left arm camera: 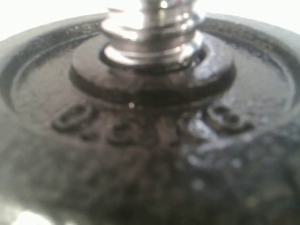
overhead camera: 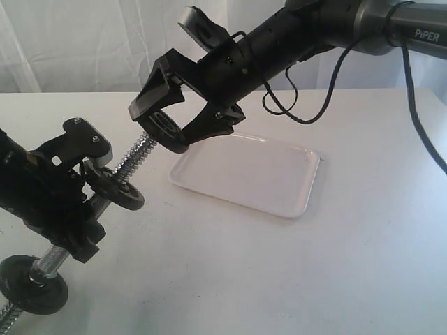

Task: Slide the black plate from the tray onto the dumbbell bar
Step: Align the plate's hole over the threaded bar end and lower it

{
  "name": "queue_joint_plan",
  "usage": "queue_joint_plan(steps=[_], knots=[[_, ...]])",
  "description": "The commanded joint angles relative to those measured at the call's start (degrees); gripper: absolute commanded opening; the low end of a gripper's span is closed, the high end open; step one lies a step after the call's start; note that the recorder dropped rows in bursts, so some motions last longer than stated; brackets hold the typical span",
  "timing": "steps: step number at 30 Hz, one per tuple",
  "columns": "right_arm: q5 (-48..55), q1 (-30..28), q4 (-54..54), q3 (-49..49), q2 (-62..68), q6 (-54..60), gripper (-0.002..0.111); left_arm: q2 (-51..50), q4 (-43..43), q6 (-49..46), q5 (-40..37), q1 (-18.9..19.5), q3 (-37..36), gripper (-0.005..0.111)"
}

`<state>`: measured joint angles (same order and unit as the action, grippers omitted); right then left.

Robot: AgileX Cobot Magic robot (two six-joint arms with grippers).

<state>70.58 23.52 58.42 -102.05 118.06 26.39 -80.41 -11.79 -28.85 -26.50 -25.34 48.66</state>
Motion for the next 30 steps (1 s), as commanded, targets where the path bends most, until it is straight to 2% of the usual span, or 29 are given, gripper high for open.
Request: queue_joint_plan(steps=[1, 13, 20, 22, 27, 30], knots=[[-0.62, 0.12, 3.52, -0.14, -0.38, 1.23, 0.000, 3.04, -2.06, -0.49, 3.79, -0.08, 1.79, 0.000], [-0.62, 3.09, 1.64, -0.14, 0.85, 1.83, 0.000, 3.04, -3.79, -1.50, 4.00, -0.08, 1.79, 0.000], [-0.62, 3.09, 4.85, -0.14, 1.71, 4.65, 0.001, 3.14, -3.79, -1.50, 3.89, -0.08, 1.79, 0.000], [-0.62, 3.09, 5.08, -0.14, 1.71, 4.90, 0.007, 3.14, -3.79, -1.50, 3.89, -0.08, 1.79, 0.000], [-0.62, 3.09, 5.08, -0.14, 1.71, 4.90, 0.037, 3.06, -3.79, -1.53, 4.65, -0.08, 1.79, 0.000], [-0.62, 3.09, 5.08, -0.14, 1.71, 4.90, 0.048, 3.06, -3.79, -1.83, 4.88, -0.08, 1.79, 0.000]])
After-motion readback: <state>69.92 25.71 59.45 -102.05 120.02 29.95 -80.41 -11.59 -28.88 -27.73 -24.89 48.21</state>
